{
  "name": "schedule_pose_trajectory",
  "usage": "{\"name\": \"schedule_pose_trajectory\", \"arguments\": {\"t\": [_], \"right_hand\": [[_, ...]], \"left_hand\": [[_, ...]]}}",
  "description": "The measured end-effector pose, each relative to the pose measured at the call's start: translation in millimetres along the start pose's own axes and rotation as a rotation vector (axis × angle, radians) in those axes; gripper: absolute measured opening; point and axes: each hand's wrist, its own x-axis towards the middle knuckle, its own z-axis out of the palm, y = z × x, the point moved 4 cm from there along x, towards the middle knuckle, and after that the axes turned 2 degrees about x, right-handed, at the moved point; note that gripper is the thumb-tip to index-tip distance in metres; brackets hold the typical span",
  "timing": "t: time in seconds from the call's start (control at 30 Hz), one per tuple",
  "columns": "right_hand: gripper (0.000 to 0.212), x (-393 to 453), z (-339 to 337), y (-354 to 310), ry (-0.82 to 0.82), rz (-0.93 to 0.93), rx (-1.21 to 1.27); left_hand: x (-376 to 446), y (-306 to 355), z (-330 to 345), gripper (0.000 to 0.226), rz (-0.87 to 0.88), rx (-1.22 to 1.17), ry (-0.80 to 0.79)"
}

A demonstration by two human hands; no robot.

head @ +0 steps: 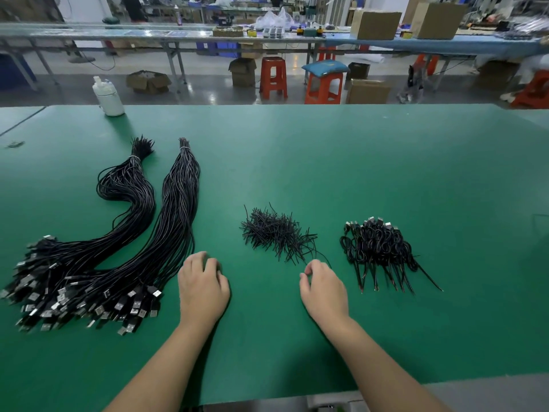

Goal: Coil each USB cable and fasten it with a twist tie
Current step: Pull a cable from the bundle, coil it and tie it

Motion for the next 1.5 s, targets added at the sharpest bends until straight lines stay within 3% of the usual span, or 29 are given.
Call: {"name": "schedule_pose_trajectory", "arguments": {"t": [0.17,0.53,0.7,0.97,1.03,1.13,1.23,1.37,1.5], "right_hand": [[0.005,-14.7,7.6,0.6,0.059,-0.102,-0.05],[0.007,-12.4,9.3,-1.0,0.081,-0.116,-0.081],[0.007,-13.1,9.4,-1.2,0.077,-0.112,-0.083],[0.007,-13.2,8.2,-2.5,0.079,-0.112,-0.086],[0.008,-13.1,8.0,-2.5,0.077,-0.11,-0.085],[0.007,-13.4,7.9,-1.5,0.073,-0.112,-0.081],[0.007,-13.5,7.3,-1.5,0.072,-0.111,-0.075],[0.007,-13.5,7.5,-1.0,0.077,-0.114,-0.072],[0.008,-12.9,8.0,-0.9,0.073,-0.121,-0.063]], "left_hand": [[6.4,-9.7,0.3,0.041,-0.241,-0.021,-0.087],[30.1,-33.7,-16.0,0.035,-0.174,0.364,-0.236],[42.0,-42.9,-30.3,0.033,-0.115,0.408,-0.282],[55.9,-35.7,-40.8,0.02,-0.111,0.156,-0.379],[55.1,-28.0,-35.7,0.014,-0.123,-0.06,-0.484],[46.9,-8.6,-31.2,0.028,-0.144,-0.473,-0.627],[45.6,3.1,-35.6,0.035,-0.019,-0.458,-0.546],[42.6,9.2,-38.5,0.01,0.271,0.018,-0.301],[36.9,21.0,-43.2,0.007,0.459,0.02,-0.046]]}}
